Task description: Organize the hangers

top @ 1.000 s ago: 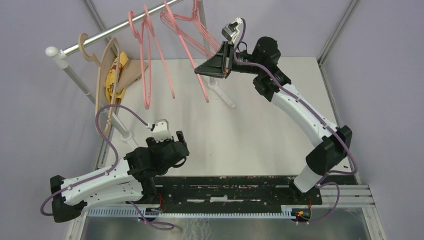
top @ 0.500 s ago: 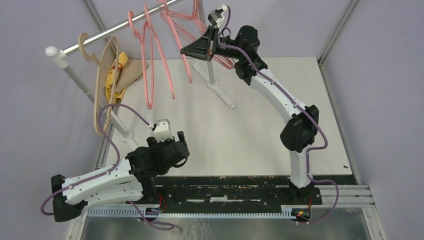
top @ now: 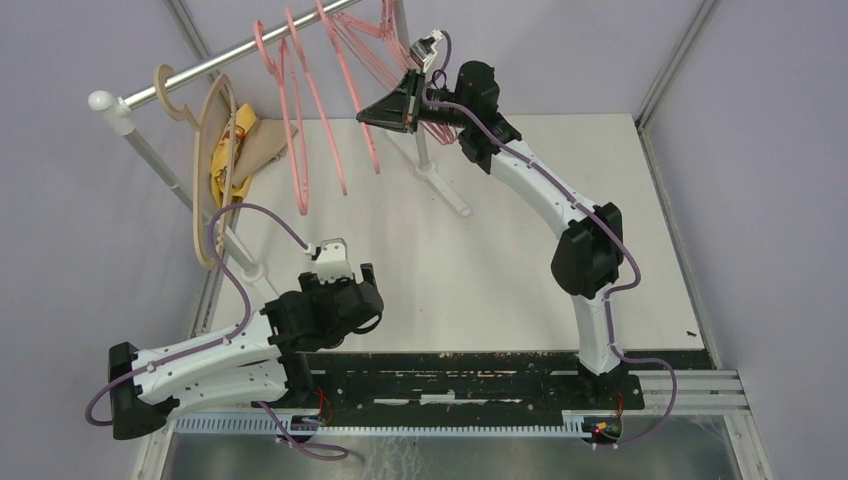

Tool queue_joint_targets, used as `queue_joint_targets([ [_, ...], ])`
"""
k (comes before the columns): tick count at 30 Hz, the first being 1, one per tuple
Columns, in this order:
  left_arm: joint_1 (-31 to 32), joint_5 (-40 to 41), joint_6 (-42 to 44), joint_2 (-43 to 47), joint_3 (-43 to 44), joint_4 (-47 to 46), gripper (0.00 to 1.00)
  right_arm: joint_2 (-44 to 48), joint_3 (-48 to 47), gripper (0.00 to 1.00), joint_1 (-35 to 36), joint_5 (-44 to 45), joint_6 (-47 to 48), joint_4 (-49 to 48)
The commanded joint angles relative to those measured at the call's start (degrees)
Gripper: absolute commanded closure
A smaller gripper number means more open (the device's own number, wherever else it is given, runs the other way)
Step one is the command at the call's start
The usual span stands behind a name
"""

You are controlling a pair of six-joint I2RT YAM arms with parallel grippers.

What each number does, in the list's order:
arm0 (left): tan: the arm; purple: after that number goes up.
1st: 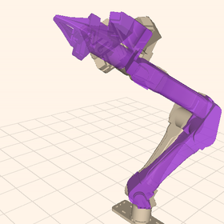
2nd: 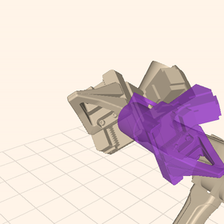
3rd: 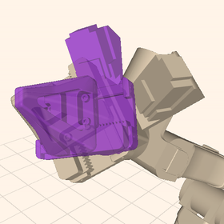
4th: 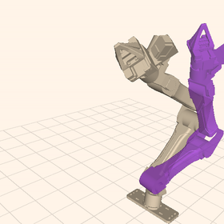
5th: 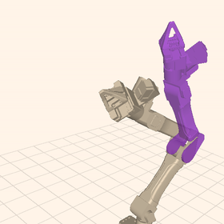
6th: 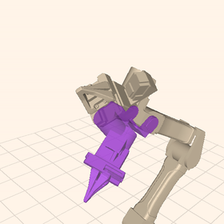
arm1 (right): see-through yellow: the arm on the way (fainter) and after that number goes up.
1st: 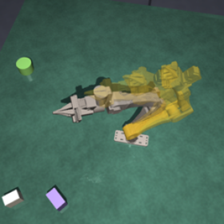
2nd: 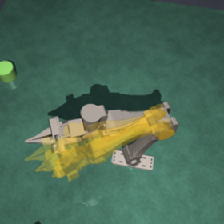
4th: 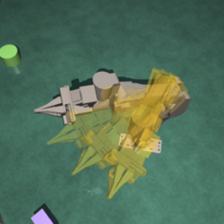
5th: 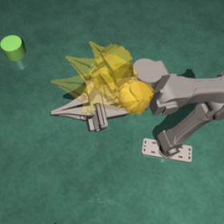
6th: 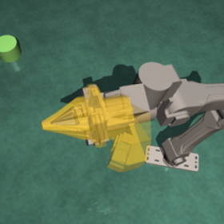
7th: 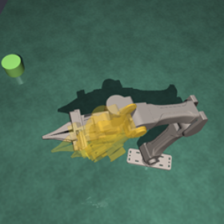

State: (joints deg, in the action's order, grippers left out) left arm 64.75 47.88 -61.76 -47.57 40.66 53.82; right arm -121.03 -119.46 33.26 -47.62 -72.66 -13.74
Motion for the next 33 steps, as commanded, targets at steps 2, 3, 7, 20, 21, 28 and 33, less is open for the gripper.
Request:
queue_joint_targets([
  [2,0.29,1.54,1.42,0.2,2.1,-1.74,0.03,4.07,4.01,0.86,-0.3,0.52,5.97,0.1],
  [3,0.29,1.6,1.38,0.2,2.01,-1.82,0.03,5.39,5.31,0.8,-0.46,0.84,7.57,0.67],
  [7,0.29,1.53,1.57,-0.25,1.8,-2.51,0.03,12.12,11.3,0.14,-1.57,3.97,15.34,6.69],
  [20,0.28,0.0,5.44,-4.93,0.26,-9.77,0.01,35.23,29.31,0.0,-2.29,23.11,50.59,38.72],
  [21,0.29,-0.4,6.41,-5.17,-0.05,-11.25,0.01,36.98,31.67,0.0,-2.29,26.13,52.71,39.97],
  [28,0.29,-0.49,9.73,-9.36,-0.61,-17.41,0.01,47.0,48.93,0.0,-2.29,43.09,60.72,42.47],
  [33,0.29,-2.27,12.1,-12.0,-1.82,-22.01,0.01,48.05,55.1,0.0,-2.49,56.77,61.3,41.92],
])
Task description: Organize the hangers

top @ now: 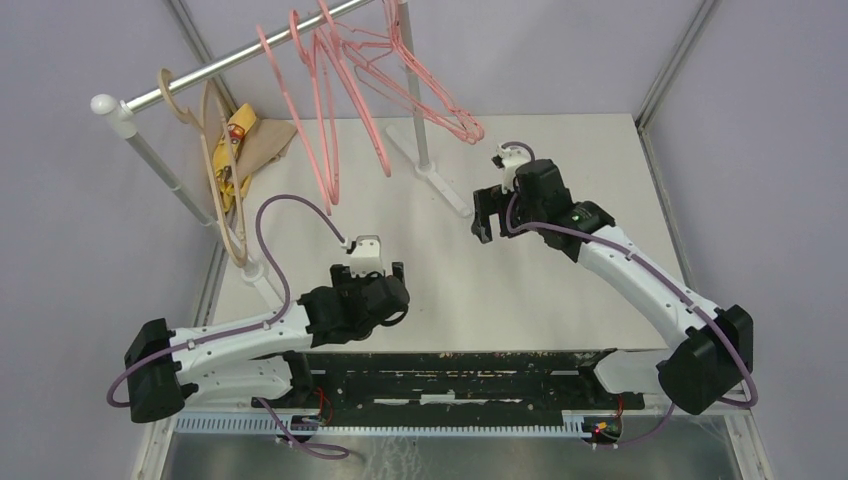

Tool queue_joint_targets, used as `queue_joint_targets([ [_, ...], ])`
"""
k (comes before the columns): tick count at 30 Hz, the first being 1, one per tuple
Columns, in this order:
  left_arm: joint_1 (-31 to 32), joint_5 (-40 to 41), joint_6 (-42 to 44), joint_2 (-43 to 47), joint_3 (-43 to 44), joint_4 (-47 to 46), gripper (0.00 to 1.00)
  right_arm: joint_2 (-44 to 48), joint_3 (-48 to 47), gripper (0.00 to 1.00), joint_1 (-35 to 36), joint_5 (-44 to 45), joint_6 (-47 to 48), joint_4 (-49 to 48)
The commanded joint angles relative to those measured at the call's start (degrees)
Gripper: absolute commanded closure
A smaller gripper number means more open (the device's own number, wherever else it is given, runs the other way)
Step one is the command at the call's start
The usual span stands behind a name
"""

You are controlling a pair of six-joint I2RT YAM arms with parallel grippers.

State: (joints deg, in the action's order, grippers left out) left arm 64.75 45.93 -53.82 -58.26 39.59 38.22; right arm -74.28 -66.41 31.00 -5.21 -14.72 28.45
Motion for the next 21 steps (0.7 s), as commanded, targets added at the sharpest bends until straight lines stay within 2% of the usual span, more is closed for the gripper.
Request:
queue_joint_targets([
  [1,0.29,-0.63,4.43,-1.59,-1.09,-7.15,0.01,0.84,1.77,0.0,-0.24,14.59,3.38,-0.36],
  [4,0.28,-1.69,5.99,-1.54,-2.14,-9.57,0.01,0.01,1.79,0.0,-0.31,14.0,1.37,-1.95],
  [11,0.29,-1.54,8.22,0.77,-4.47,-12.15,0.01,0.58,7.36,0.0,-0.24,20.54,-2.99,-6.87],
  [21,0.23,-0.88,8.07,3.25,-6.12,-12.49,0.01,0.05,11.38,0.0,-0.26,25.64,-3.12,-9.32],
])
